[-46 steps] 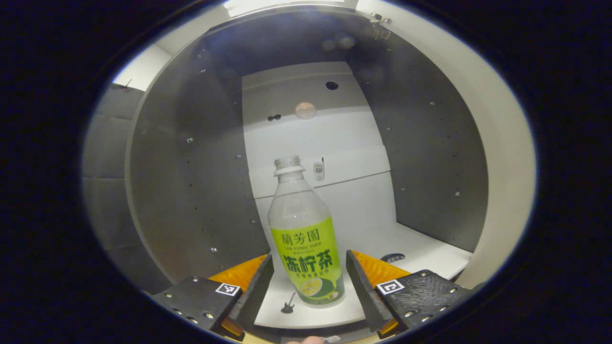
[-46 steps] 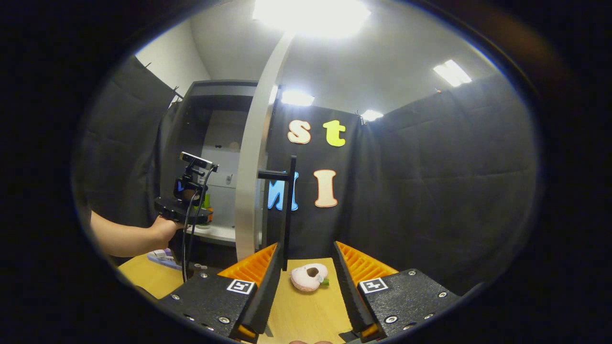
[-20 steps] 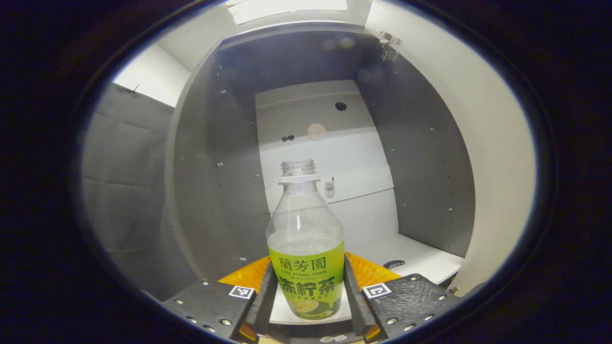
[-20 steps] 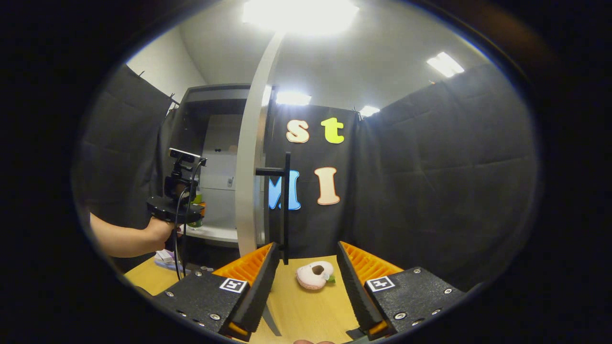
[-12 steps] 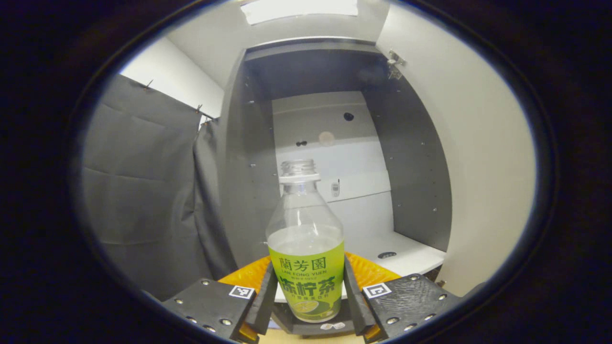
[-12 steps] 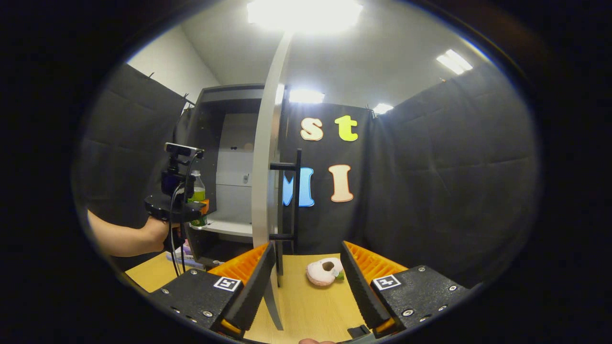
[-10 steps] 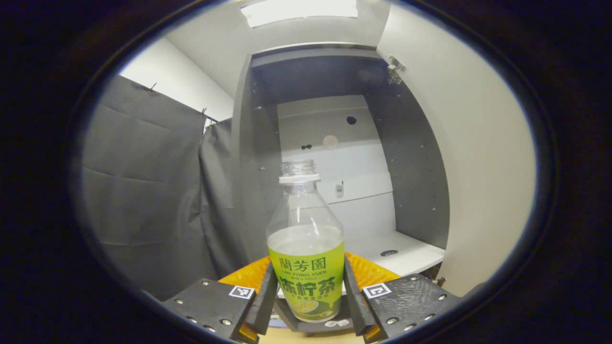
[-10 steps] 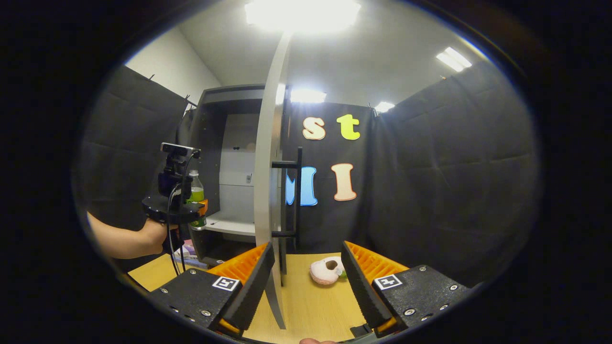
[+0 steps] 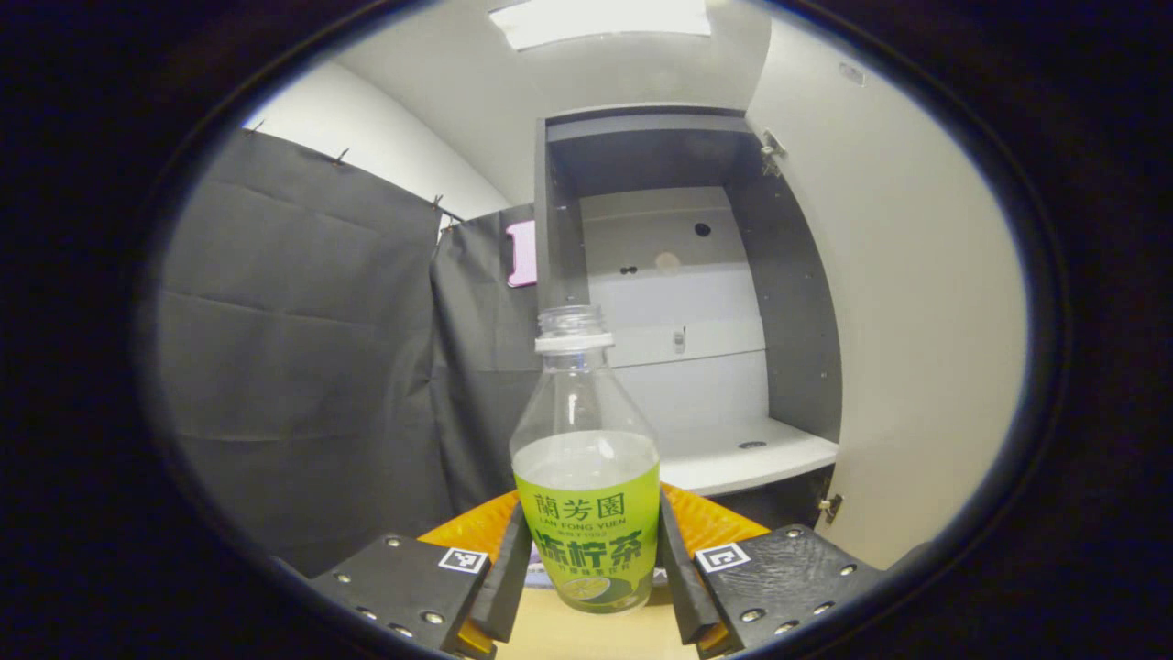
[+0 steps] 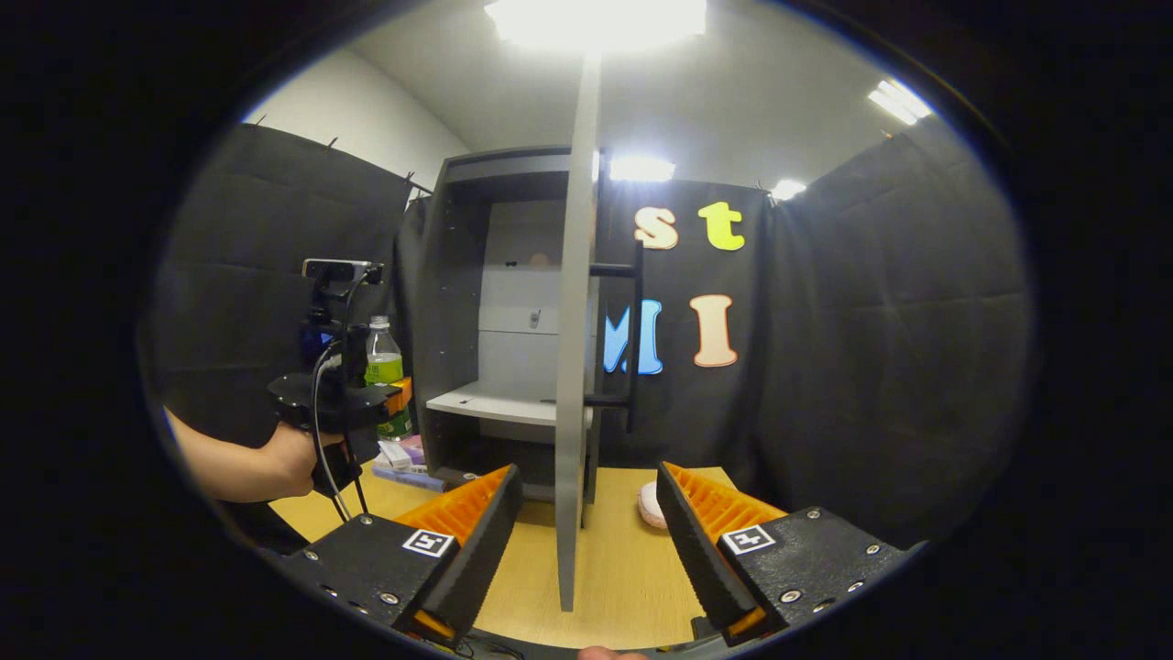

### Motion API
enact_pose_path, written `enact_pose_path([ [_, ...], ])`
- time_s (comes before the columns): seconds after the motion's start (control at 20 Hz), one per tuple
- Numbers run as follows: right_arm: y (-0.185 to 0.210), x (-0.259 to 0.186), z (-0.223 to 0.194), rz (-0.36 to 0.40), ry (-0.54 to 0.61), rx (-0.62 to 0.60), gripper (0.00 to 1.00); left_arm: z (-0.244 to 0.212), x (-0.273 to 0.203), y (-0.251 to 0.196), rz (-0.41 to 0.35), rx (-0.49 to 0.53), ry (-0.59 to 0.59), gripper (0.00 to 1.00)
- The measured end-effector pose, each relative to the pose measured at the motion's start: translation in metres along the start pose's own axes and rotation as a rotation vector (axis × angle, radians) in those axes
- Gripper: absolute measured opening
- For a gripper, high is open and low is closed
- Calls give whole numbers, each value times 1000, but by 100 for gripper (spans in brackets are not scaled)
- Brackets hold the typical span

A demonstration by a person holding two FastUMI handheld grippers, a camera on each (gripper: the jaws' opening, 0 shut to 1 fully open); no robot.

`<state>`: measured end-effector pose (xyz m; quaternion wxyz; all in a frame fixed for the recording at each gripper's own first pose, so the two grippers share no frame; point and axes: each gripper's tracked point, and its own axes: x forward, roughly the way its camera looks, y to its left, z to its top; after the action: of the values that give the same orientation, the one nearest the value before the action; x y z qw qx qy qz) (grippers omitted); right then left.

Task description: Open the cabinet door with the right hand, grasp the bottle in the cabinet with the left hand and place it on the coaster, then close the cabinet door with the right hand.

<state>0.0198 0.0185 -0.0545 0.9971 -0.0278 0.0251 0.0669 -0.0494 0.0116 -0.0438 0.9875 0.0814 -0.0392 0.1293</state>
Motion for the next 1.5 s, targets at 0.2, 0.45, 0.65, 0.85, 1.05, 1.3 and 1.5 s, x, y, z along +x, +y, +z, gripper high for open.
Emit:
enact_pose_path([
  [0.2, 29, -10, -26, 102, 45, -1, 91, -20, -40, 7, 12, 24, -3, 67],
  [0.45, 55, -13, -53, 149, 81, -18, 89, -53, -74, 21, 21, -19, -26, 67],
  [0.65, 80, -5, -88, 193, 121, -54, 91, -106, -95, 22, 17, -18, -16, 71],
  [0.85, 109, -1, -147, 262, 227, -71, 92, -176, -119, 20, 20, -26, 14, 67],
  [1.05, 139, -2, -208, 326, 334, -60, 92, -246, -129, 13, 24, -56, 60, 63],
  [1.3, 149, -2, -245, 354, 403, -60, 92, -289, -133, 10, 24, -74, 58, 71],
  [1.5, 151, -2, -253, 363, 427, -83, 92, -305, -134, 11, 39, -85, 69, 67],
])
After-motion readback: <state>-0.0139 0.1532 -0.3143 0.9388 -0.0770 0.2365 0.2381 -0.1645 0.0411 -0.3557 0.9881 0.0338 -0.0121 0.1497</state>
